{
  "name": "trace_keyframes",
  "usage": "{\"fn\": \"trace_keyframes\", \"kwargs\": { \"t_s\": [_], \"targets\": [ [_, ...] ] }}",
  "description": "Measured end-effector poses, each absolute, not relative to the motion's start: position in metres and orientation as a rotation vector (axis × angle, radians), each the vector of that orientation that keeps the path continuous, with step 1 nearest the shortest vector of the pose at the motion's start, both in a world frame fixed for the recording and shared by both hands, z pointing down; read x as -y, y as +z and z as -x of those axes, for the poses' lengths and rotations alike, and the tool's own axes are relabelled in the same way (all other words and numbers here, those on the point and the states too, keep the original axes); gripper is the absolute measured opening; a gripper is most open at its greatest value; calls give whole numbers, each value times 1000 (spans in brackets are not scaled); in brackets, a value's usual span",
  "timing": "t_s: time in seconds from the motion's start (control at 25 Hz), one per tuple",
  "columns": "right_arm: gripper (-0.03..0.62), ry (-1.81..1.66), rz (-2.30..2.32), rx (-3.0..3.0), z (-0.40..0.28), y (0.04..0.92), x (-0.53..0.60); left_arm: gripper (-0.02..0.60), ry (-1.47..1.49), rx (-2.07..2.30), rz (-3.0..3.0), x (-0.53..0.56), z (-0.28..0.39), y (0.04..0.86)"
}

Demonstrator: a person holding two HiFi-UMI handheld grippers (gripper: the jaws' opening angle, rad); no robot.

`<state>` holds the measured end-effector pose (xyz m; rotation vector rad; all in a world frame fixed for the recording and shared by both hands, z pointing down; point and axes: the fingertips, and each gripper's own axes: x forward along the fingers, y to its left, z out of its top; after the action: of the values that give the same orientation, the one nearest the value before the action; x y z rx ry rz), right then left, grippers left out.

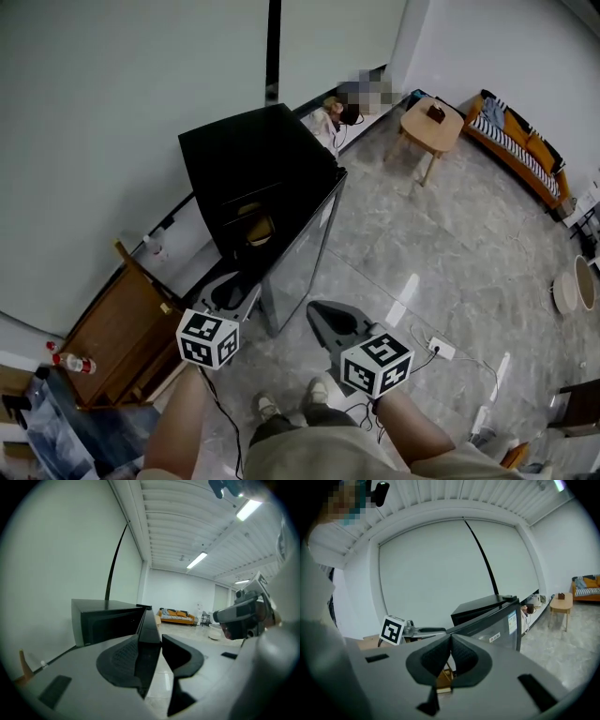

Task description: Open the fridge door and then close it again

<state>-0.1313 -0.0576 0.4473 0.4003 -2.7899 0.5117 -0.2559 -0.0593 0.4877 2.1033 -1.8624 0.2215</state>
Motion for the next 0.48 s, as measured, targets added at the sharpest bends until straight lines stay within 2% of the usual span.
{"fn": "trace_keyframes", "kwargs": {
  "t_s": [0.48],
  "targets": [
    [-3,487,-492,2770,94,445,63,143,298,1737,-2185,51,207,485]
  ]
}}
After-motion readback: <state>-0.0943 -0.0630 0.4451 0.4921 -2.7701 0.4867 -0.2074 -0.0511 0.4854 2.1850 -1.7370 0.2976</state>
